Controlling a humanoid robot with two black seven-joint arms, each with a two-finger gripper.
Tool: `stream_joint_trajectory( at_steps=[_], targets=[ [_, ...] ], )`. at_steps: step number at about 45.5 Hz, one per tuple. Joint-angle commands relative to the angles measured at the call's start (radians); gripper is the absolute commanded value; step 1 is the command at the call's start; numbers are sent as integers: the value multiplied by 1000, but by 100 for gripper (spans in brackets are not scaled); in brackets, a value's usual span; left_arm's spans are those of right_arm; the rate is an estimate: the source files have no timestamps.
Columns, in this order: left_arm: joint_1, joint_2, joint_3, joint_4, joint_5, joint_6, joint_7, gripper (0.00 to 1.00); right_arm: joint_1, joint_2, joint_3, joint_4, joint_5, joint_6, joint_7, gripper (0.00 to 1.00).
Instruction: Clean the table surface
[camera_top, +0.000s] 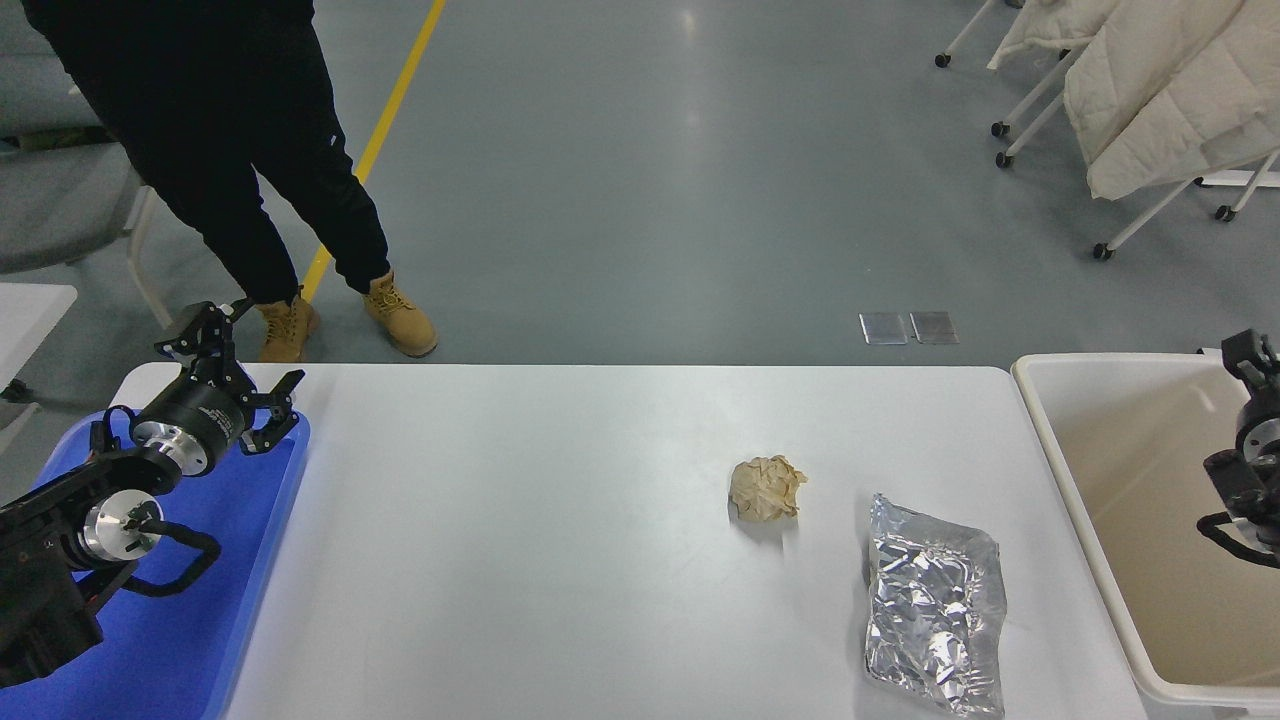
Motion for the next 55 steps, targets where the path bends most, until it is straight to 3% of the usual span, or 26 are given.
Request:
stream_joint_trajectory(
  at_steps=[1, 11, 19, 37, 55],
  targets=[
    [0, 0, 0, 0, 1, 0, 0, 100, 101, -1, 32, 61, 11, 31, -1, 98],
    [0, 0, 0, 0, 1, 0, 0, 100, 150, -217, 110, 593, 11, 28, 0, 98],
    [0, 0, 0, 0, 1, 0, 0, 100, 121, -280, 301, 823, -2, 34, 0, 99],
    [0, 0, 0, 0, -1, 0, 0, 100, -11, -196, 529, 958, 8, 43, 2, 99],
    [0, 0, 0, 0, -1, 0, 0, 100, -289, 48, 874, 1010, -5, 120, 163, 99]
  ],
)
